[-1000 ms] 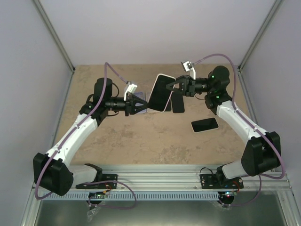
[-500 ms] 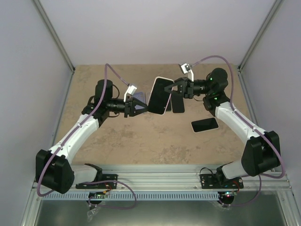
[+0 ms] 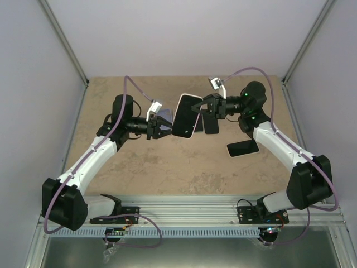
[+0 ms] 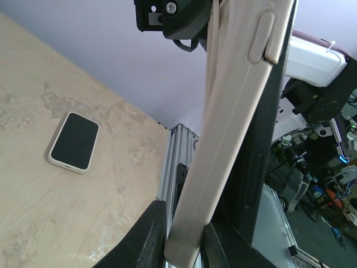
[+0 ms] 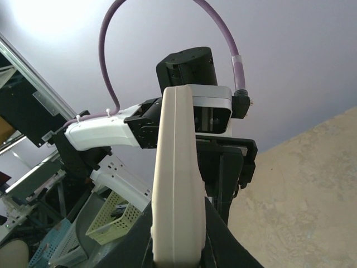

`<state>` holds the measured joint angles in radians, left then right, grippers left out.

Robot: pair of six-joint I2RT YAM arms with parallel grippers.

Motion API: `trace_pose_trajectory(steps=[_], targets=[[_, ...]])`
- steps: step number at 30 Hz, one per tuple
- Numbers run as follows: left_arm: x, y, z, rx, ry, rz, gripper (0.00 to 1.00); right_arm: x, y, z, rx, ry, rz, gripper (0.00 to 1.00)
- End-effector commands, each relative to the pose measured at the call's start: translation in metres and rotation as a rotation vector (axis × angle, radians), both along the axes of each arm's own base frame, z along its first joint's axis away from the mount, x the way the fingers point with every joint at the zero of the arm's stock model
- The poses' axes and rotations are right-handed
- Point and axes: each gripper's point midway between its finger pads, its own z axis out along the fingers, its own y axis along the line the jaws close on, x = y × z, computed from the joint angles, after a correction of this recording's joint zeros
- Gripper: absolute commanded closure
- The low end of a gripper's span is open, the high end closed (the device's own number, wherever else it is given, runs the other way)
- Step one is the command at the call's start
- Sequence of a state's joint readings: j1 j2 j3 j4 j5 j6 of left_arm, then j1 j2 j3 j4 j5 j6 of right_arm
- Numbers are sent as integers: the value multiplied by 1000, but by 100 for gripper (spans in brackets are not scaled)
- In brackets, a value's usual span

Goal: Take the phone out of the phone case
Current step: Remove the phone case from the phone.

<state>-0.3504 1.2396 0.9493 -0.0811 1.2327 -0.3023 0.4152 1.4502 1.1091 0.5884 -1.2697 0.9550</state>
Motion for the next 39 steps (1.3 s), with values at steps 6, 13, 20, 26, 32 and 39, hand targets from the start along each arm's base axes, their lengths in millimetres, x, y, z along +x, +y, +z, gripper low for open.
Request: trace_pose_trajectory(steps=[6, 13, 20, 26, 32, 39], targets=[[24, -5, 32, -34, -154, 69, 82, -53, 25, -30, -71, 42, 232, 100], [23, -5, 38, -55, -167, 66, 81, -61, 33, -41, -86, 55, 261, 99], [21, -9, 39, -60, -165, 54, 81, -70, 42, -51, -99, 72, 289, 99], [13, -17, 33, -44, -172, 30, 85, -73, 46, -53, -103, 69, 303, 99], [15, -16, 32, -40, -163, 56, 91, -62, 47, -48, -108, 41, 271, 99], [26, -11, 22, -47, -81, 107, 100, -3, 30, -59, -149, 95, 22, 91]])
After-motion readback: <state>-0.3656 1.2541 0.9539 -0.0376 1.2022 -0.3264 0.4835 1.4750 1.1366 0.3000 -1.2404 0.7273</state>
